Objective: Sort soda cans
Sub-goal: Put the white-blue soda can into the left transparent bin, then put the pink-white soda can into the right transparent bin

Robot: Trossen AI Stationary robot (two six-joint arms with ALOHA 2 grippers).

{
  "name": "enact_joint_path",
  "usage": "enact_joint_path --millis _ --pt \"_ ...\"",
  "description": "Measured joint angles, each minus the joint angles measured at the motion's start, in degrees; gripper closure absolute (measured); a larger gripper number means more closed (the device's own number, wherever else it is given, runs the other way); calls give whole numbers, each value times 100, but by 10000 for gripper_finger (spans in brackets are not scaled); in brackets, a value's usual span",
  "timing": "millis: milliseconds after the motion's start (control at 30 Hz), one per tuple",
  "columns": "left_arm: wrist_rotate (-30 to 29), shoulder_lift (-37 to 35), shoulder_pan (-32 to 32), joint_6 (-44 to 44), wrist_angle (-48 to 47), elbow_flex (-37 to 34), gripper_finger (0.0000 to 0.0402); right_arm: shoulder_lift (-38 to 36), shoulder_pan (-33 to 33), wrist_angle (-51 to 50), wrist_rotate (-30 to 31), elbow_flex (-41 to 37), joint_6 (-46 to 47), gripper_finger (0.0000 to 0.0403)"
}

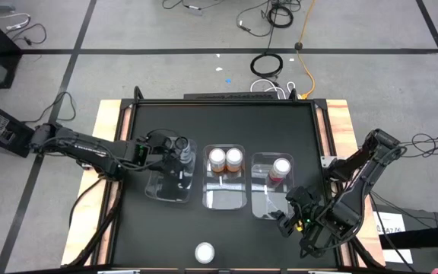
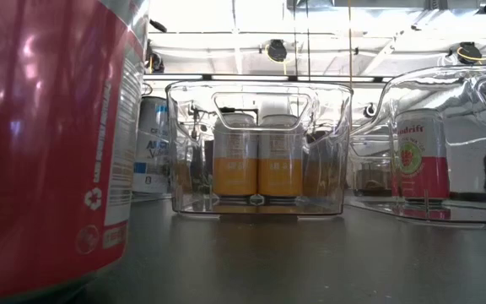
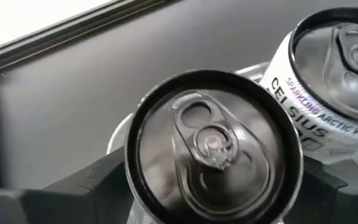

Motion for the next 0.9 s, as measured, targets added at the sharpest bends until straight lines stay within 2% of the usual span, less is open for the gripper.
enact_joint_path --millis 233,567,900 --pt "85 -13 0 2 2 0 58 -1 0 2 2 0 2 32" --pt "599 -93 0 185 5 7 56 -2 0 2 4 0 0 32" --pt "630 -673 0 176 -28 8 56 -2 0 39 4 0 -7 32"
